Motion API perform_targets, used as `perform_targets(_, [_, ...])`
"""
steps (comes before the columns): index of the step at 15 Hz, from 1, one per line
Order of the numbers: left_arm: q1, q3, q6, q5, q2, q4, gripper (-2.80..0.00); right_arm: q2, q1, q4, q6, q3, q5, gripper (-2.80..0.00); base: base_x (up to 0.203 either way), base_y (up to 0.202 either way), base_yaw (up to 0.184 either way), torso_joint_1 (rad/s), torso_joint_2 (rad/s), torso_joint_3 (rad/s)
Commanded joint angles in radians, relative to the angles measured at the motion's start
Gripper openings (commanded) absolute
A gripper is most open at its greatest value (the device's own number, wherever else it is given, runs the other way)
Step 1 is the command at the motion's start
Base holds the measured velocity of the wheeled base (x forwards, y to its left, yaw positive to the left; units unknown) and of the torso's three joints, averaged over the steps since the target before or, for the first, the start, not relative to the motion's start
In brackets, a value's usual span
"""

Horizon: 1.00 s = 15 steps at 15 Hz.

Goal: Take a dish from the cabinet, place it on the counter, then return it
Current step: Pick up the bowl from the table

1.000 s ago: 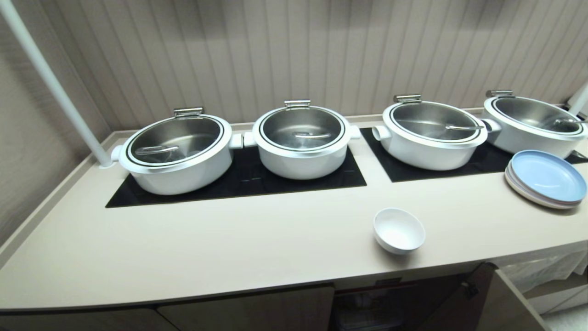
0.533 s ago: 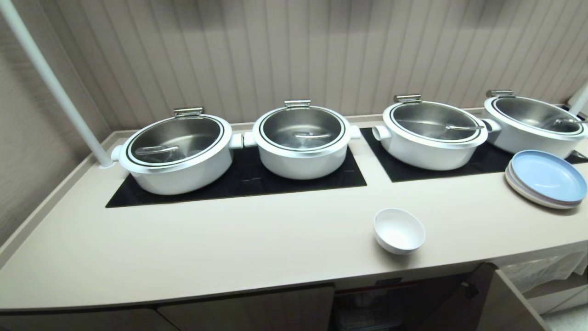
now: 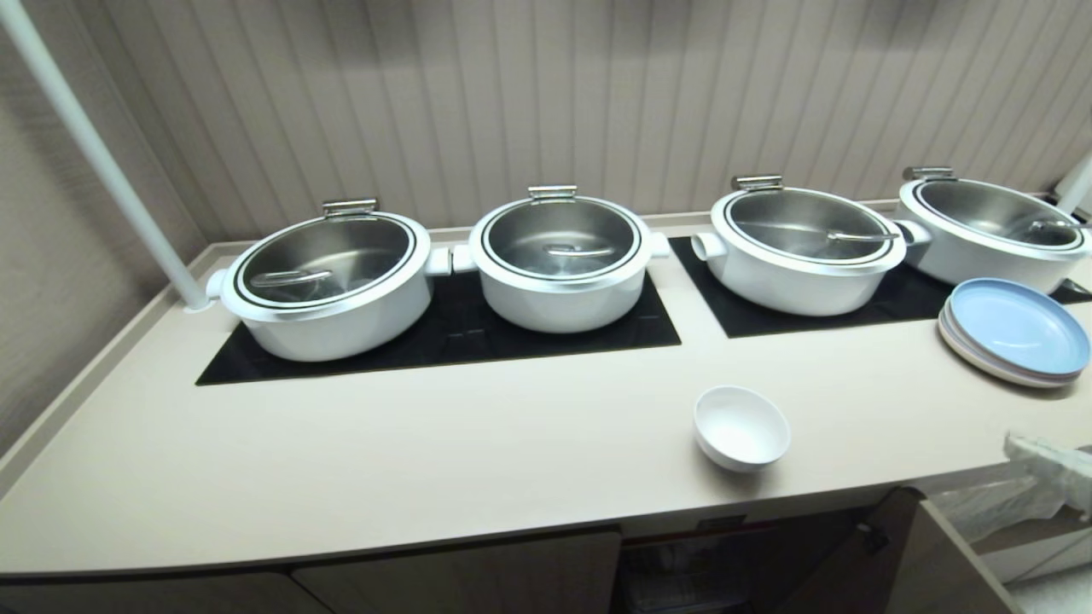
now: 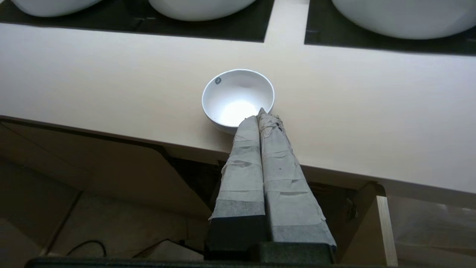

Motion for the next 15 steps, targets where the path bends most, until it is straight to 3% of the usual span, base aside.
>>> perform_targets(1, [0.000, 0.000, 0.000, 0.000, 0.000, 0.000, -2.80, 0.141, 0.009, -0.001, -0.002, -0.052, -0.004, -2.80, 0.000, 0.000, 0.000, 0.000, 0.00, 0.000])
perform_targets(7, [0.000, 0.000, 0.000, 0.000, 0.000, 0.000, -2.80, 0.442, 0.023, 0.060, -0.008, -0.248, -0.013, -2.80, 0.000, 0.000, 0.000, 0.000, 0.00, 0.000])
perform_targets(15, [0.000, 0.000, 0.000, 0.000, 0.000, 0.000, -2.80, 0.659, 0.055, 0.579, -0.122, -0.682, -0.038, -2.80, 0.000, 0.000, 0.000, 0.000, 0.00, 0.000])
